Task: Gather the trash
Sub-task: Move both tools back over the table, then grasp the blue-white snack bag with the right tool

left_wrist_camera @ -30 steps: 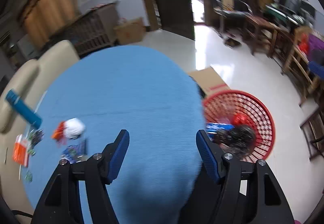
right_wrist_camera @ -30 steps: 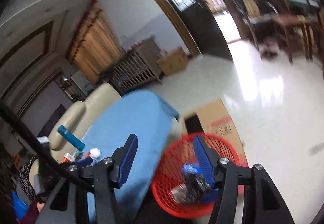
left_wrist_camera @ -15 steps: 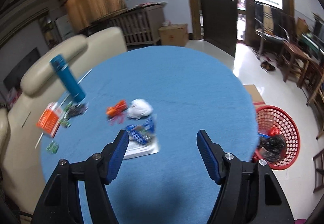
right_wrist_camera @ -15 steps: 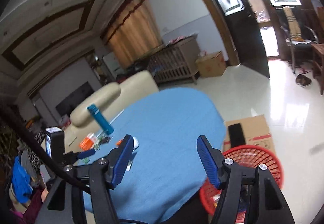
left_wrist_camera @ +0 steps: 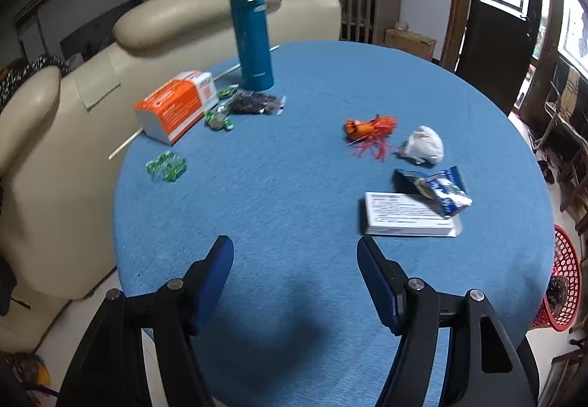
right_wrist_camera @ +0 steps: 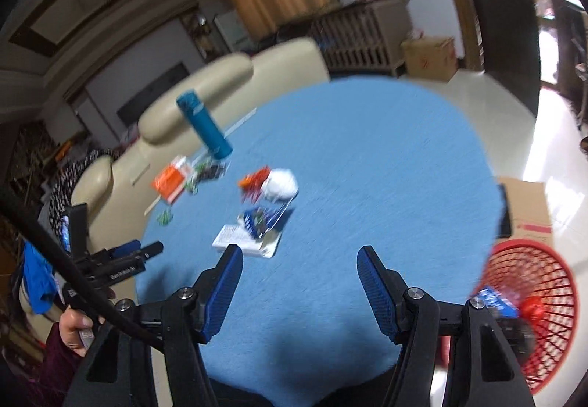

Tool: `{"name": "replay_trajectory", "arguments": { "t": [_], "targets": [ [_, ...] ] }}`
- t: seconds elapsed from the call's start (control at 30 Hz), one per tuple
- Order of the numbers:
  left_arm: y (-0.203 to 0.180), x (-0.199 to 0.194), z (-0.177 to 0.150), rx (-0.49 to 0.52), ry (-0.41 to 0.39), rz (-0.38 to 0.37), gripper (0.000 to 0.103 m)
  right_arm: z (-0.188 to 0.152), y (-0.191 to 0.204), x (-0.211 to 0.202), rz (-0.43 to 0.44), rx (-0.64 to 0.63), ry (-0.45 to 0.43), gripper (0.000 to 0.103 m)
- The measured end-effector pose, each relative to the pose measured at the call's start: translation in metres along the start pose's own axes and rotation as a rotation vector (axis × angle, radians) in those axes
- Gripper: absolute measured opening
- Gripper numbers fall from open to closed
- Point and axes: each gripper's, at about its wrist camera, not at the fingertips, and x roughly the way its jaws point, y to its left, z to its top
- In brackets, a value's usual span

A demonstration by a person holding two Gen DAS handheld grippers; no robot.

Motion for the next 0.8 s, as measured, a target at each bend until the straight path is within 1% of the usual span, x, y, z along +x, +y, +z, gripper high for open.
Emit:
{"name": "replay_trajectory", "arguments": {
  "t": [0.13, 0.23, 0.3, 0.4, 0.5, 0.63, 0.67, 0.8],
  "targets": [
    [0.006, 0.014, -0.002, -0.005, 0.02, -0.022, 0.07, 0.004, 0.013, 0.052, 0.036, -0.011, 0.106, 0.068],
    [0.004, 0.02, -0.005, 0.006, 0.032, -0.043, 0.07, 0.01, 0.018, 0.091, 0.076, 0.022, 0.173, 0.068],
    [0.004, 0.022, -0.006, 0.016, 0.032, -0.05, 0.07, 0.015, 0.019, 0.114, 0.086, 0.053, 0.213, 0.068],
    [0.008, 0.025, -0.006, 0.01, 0.039, -0.051, 0.07, 0.021, 0.026, 0.141, 0.065, 0.067, 0.238, 0.068],
    [0.015, 0.03, -0.006, -0.01, 0.05, -0.048, 0.07, 0.027, 0.039, 0.163, 0.018, 0.016, 0.25, 0.068],
    [0.022, 0.032, -0.007, -0.024, 0.057, -0.046, 0.07, 0.029, 0.054, 0.192, -0.018, -0.019, 0.3, 0.068],
    [0.023, 0.032, -0.007, -0.026, 0.058, -0.046, 0.07, 0.029, 0.059, 0.2, -0.04, -0.033, 0.308, 0.068],
    [0.026, 0.033, -0.007, -0.026, 0.056, -0.05, 0.071, 0.029, 0.074, 0.219, -0.097, -0.074, 0.312, 0.069]
  ]
}}
